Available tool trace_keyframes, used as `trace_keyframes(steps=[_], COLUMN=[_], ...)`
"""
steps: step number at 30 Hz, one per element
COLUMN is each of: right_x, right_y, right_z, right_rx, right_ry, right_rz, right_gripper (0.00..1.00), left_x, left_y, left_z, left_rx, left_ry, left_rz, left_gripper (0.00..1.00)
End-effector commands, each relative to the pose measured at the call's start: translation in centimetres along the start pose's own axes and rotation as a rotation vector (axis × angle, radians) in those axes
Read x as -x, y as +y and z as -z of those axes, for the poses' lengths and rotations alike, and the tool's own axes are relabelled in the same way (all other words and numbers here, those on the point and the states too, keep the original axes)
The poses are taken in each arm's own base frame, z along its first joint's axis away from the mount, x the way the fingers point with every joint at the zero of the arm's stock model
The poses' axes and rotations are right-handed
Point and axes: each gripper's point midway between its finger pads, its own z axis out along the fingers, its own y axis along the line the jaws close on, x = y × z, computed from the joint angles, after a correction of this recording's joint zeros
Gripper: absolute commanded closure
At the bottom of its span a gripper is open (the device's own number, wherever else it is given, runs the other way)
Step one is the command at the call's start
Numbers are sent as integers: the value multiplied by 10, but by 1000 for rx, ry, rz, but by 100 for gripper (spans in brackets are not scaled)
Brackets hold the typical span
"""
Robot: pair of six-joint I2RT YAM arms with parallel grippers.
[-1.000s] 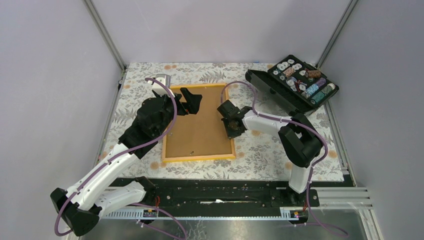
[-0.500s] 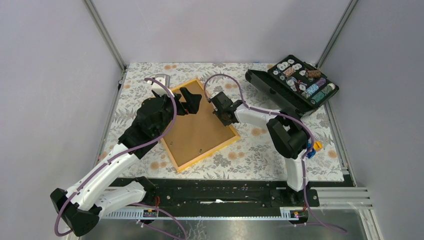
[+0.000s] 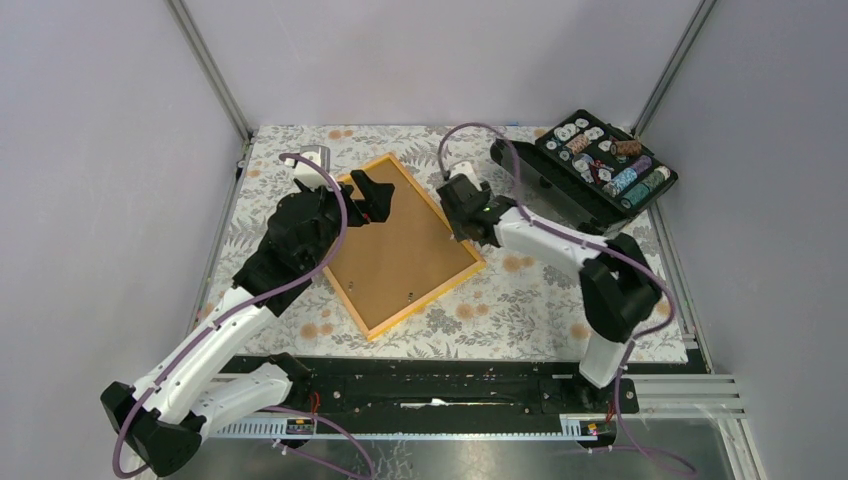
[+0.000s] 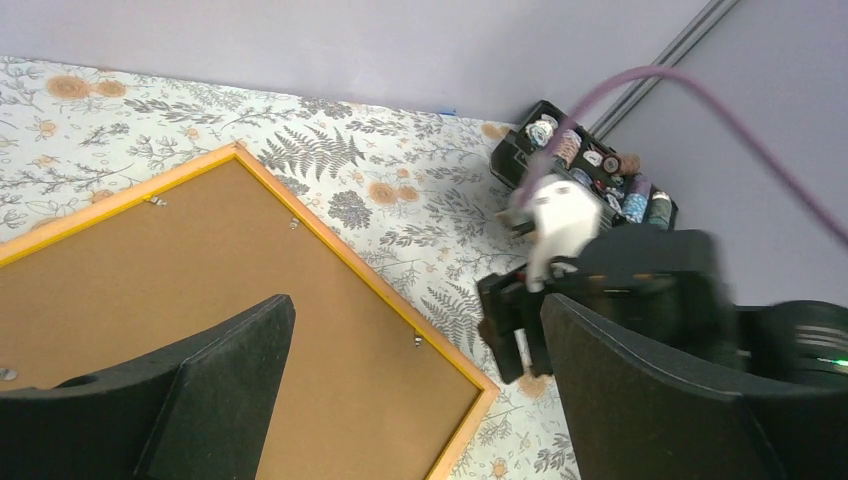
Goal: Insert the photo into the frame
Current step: Adjust the photo frame at the center of the board.
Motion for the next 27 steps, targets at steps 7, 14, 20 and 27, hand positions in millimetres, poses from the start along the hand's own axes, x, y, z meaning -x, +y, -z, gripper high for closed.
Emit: trace_keyframes(steps=[7,14,20,27], right_x=[-36,-55,-83,-101], right_y=[27,45,55,67], right_z=[71,64,42,16], right_rx=[233,182,38,-56], right_ry=[87,257,373,436], right_rz=[-671,-897,-1144,-1207], right_gripper=[4,0,2,10], left_x=[18,18,16,20], left_y=[-4,-7,-6,-6], left_z=[2,4,2,5], left_rx=[-16,-35,-28,-33], left_ry=[-57,-56,-52,-64], left_rz=[36,46,42,45], left_gripper=[2,2,2,2])
